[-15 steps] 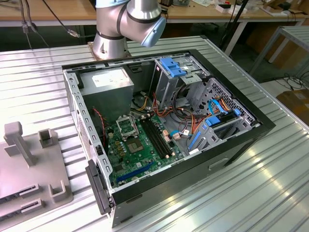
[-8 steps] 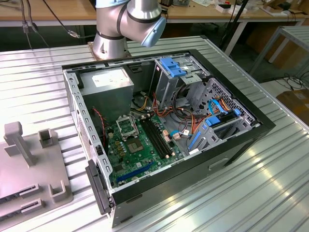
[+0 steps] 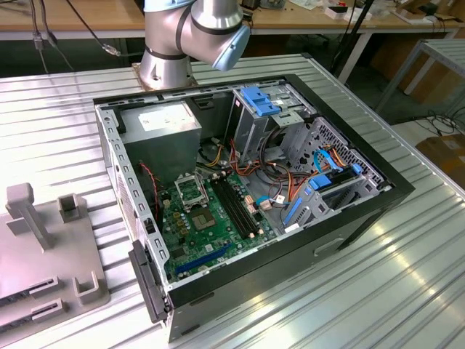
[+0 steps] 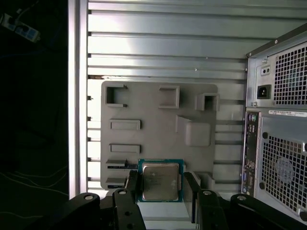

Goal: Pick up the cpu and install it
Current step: 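Pick up the cpu and move it towards the insertion slot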

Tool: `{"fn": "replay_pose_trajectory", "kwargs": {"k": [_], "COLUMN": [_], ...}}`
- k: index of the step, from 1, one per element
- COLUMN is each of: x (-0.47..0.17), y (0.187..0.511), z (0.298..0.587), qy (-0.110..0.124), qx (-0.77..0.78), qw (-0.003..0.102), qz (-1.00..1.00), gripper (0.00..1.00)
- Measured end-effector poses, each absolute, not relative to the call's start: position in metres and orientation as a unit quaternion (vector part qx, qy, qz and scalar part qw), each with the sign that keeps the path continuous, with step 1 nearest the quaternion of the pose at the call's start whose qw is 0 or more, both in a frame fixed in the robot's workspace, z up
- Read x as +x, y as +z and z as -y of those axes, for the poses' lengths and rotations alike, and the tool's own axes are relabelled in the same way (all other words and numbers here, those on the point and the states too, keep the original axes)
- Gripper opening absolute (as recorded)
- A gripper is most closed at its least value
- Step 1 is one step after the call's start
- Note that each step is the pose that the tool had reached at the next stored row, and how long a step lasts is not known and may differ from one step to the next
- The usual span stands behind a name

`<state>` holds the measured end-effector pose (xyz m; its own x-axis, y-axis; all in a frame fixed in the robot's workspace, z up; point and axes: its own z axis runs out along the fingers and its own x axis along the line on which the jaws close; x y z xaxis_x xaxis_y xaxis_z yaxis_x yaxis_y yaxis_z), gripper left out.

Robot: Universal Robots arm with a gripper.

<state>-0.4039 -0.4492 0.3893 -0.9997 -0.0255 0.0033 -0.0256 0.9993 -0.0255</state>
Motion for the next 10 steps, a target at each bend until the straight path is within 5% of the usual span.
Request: {"fn": "replay_pose_trajectory", "kwargs": {"k": [10], "x": [-0.4024], "y": [0.3944], "z": [0.4493], "qy": [0.013], "qx": [0.013], "qw": [0.002], "qz": [1.0], "gripper": [0.47]}}
